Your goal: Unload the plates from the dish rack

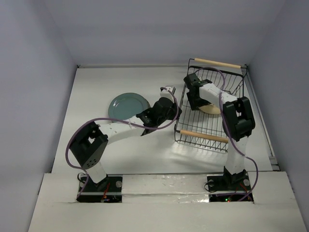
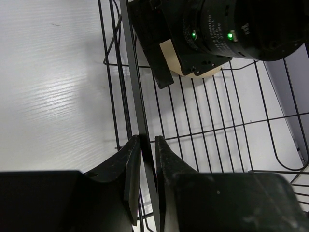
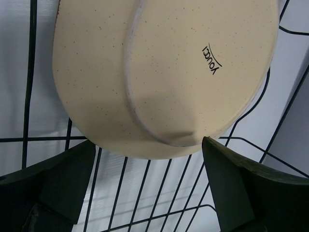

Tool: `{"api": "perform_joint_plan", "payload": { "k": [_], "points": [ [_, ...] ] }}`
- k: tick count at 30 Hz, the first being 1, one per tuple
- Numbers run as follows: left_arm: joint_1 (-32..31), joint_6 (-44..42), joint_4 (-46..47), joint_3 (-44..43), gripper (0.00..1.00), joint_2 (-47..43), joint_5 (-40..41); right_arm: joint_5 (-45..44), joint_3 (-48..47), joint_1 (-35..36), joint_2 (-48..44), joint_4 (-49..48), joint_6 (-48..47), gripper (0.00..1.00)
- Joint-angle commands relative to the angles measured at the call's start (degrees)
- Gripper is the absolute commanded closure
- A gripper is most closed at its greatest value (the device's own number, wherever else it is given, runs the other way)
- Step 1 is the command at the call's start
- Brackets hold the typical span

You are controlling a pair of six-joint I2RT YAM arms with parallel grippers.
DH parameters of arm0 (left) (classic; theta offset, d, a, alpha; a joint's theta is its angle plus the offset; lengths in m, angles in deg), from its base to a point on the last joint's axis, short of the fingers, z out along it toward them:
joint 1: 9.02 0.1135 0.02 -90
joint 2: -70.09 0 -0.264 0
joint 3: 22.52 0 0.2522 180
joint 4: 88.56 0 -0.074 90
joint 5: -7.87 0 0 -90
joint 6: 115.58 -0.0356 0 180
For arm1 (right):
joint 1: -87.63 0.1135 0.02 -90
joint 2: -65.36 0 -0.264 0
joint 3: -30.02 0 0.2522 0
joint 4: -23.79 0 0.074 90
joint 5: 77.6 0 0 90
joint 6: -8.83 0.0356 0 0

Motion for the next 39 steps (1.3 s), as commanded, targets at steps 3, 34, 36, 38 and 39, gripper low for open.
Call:
{"api": "perform_joint_plan", "payload": {
  "k": [3, 34, 36, 38, 39],
  "points": [
    [-0.7, -1.1, 0.5, 2.5, 1.0, -3.1, -1.5, -7.7, -2.6, -0.6, 1.7, 1.4, 1.0, 0.04],
    [-0.7, -0.1, 1.3, 4.9, 1.0, -5.9, 0.5, -25.8, 2.4, -4.5, -12.2, -7.5, 5.4, 0.26],
    [-0.7, -0.1, 1.6, 5.2, 1.0, -6.2, 0.6, -25.9, 1.7, -5.0, -11.3, -6.3, 6.4, 0.27],
    [-0.7, -0.1, 1.9, 5.6, 1.0, -6.6, 0.3, -25.4, 1.3, -5.8, -11.2, -7.5, 5.8, 0.27],
    [-0.7, -0.1, 1.9, 5.6, 1.0, -6.6, 0.2, -25.0, 1.4, -5.8, -11.2, -8.1, 5.1, 0.27]
  ]
}}
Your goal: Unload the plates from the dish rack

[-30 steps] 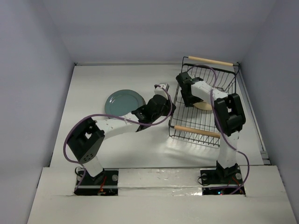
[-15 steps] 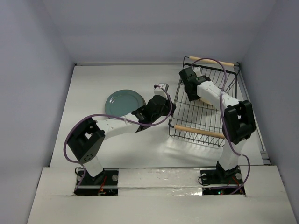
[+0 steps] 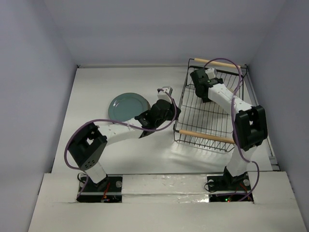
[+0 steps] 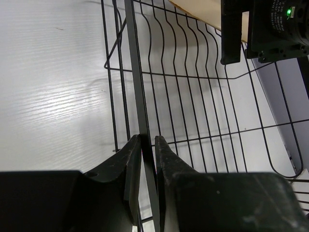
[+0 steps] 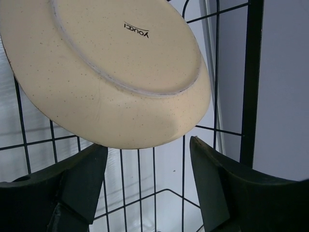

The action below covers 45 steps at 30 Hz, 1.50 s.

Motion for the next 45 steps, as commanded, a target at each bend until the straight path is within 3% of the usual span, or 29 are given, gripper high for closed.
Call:
{"api": "perform_joint_plan", "payload": {
  "k": [1, 9, 18, 25, 26, 29, 38, 45],
  "points": [
    [-0.7, -1.8, -2.7, 1.9, 1.0, -5.2, -1.3, -7.6, -2.2, -4.9, 0.3, -8.5, -0.9, 0.26],
    [-0.7, -1.8, -2.5, 2.2, 1.0, -5.7, -1.6, -10.4, -8.2, -5.4, 5.7, -8.7, -4.4, 0.24],
    [-0.7, -1.9, -2.2, 2.3, 1.0, -6.1, -1.5, -17.8, -8.7, -5.9, 8.2, -18.7, -19.3, 0.29],
    [-0.7, -2.0, -2.0, 2.3, 1.0, -6.1, -1.2, -11.7, -12.8, -5.9, 8.8, -18.1, -22.4, 0.28],
    [-0.7, -2.0, -1.9, 2.3, 1.0, -6.1, -1.1, -10.9, -13.3, -5.9, 8.9, -17.6, -22.1, 0.3],
    [-0.7, -2.1, -2.0, 2.3, 1.0, -6.0, -1.1, -10.4, -13.3, -5.9, 9.8, -16.2, -21.3, 0.52],
    [-1.9, -0.9, 0.3, 2.0, 1.0, -4.6, -3.1, -9.1, -8.7, -5.9, 7.3, -15.3, -13.6, 1.0],
    [-4.6, 0.6, 1.9, 0.6, 1.0, -2.6, -3.6, -8.5, -5.6, -5.9, -0.2, -19.6, -12.2, 1.0]
  ]
}}
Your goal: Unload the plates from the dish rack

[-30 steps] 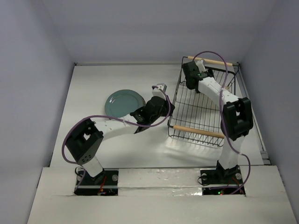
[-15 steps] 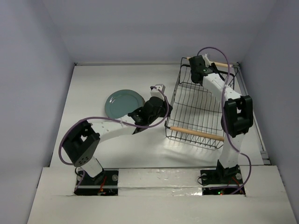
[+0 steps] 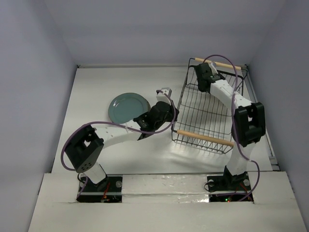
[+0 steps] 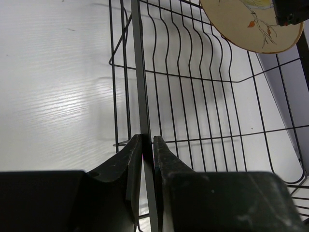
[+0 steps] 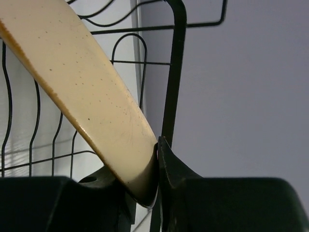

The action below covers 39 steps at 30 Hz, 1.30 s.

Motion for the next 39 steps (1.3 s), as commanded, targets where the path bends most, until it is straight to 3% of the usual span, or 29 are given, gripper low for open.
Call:
{"api": "perform_joint_plan", "payload": {
  "k": [1, 10, 13, 18, 21, 24, 25, 27, 28, 30, 34, 39],
  "points": [
    [-4.1, 1.7, 3.2, -0.8, 1.0, -0.2, -6.2, 2.1, -0.4, -2.9, -6.8, -15.0, 12.7, 1.0],
    [-7.1, 10.4, 10.7, 4.7, 1.0, -3.1, 0.7, 11.0, -5.2, -2.9, -14.5, -10.4, 20.2, 1.0],
    [-9.0, 11.2, 11.3, 3.6, 1.0, -3.1, 4.2, 13.5, -5.0, -2.9, -16.7, -9.6, 23.1, 1.0],
    [-10.1, 11.2, 12.8, 0.6, 1.0, -1.2, 3.5, 17.9, -4.2, -2.9, -21.7, -9.6, 27.5, 1.0],
    [-11.5, 9.1, 12.2, -2.0, 0.83, 0.4, 3.4, 22.0, -4.0, -2.9, -24.3, -10.1, 30.1, 1.0],
    [-11.5, 7.0, 11.8, -2.3, 0.56, -0.9, 4.8, 23.9, -4.9, -2.9, -27.3, -9.9, 32.1, 1.0],
    [-11.5, 6.3, 11.9, -2.1, 0.41, -2.9, 5.6, 25.4, -4.8, -2.9, -29.1, -10.2, 32.3, 1.0],
    [-11.5, 3.5, 12.2, -1.5, 0.32, -5.2, 7.8, 27.5, -4.2, -2.9, -30.9, -11.5, 33.5, 1.0],
    [-11.5, 2.4, 12.4, -1.3, 0.2, -7.6, 8.5, 30.3, -3.8, -2.9, -31.8, -11.9, 34.1, 1.0],
    [-11.5, -0.3, 10.9, -1.2, 0.09, -10.2, 11.4, 34.9, -2.7, -2.9, -34.6, -15.1, 35.3, 1.0],
    [-11.5, -3.9, 7.6, 1.3, 0.05, -21.6, 16.3, 48.9, -0.7, -2.9, -36.5, -18.3, 39.6, 1.0],
    [-11.5, -4.7, 0.4, 9.6, 0.05, -39.2, 21.4, 60.9, 1.2, 4.6, -33.7, -25.0, 45.9, 1.0]
  ]
}}
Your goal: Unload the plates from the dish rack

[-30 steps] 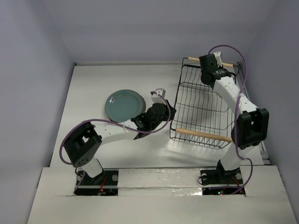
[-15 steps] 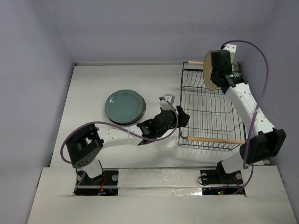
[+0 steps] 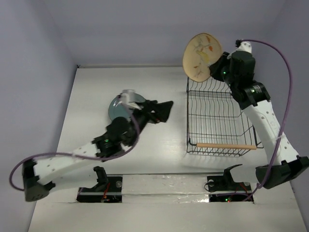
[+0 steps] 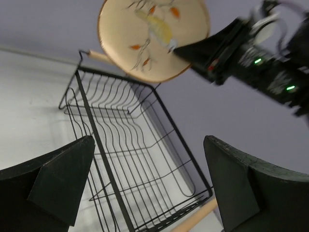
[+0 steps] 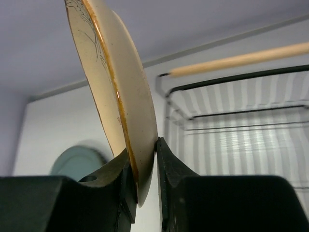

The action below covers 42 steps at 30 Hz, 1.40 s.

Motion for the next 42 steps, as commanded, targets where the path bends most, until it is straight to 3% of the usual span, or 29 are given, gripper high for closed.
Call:
{"api": "perform_joint_plan", "payload": {
  "k": [1, 7, 11, 15, 16, 21, 28, 31, 38, 42],
  "points": [
    [0.3, -2.5, -5.9, 4.9, 0.05, -13.8, 5.8, 14.0, -0.1, 7.3, 3.5, -15.9, 6.7, 1.0],
    [0.3, 1.7, -26.0, 8.6, 0.07, -34.6, 9.4, 20.9, 1.6, 15.2, 12.7, -26.8, 13.8, 1.0],
    [0.3, 3.7, -43.1, 7.5, 0.07, -43.9, 14.3, 25.6, 4.0, 17.5, 18.8, -35.4, 21.0, 1.0],
    [0.3, 5.7, -51.1, 6.0, 0.08, -50.0, 13.8, 28.4, 3.2, 21.0, 25.8, -41.0, 24.6, 1.0],
    [0.3, 5.4, -51.5, 6.0, 0.01, -51.6, 12.7, 29.4, 2.5, 21.5, 27.3, -41.4, 25.2, 1.0],
    [0.3, 6.5, -57.0, 6.2, 0.01, -53.4, 11.4, 30.9, 3.3, 22.7, 33.7, -44.9, 29.4, 1.0],
    [0.3, 6.1, -55.1, 7.7, 0.01, -54.2, 10.5, 33.2, 3.9, 24.5, 38.5, -47.1, 32.3, 0.91],
    [0.3, 6.4, -55.3, 7.8, 0.01, -54.6, 10.4, 34.2, 3.8, 25.5, 40.1, -46.8, 32.4, 0.86],
    [0.3, 7.0, -55.0, 8.3, 0.01, -57.4, 10.0, 33.8, 5.4, 26.1, 41.7, -45.4, 31.7, 0.62],
    [0.3, 7.0, -54.8, 8.5, 0.01, -58.7, 10.1, 33.1, 3.9, 26.6, 42.4, -39.6, 29.1, 0.54]
  ]
}}
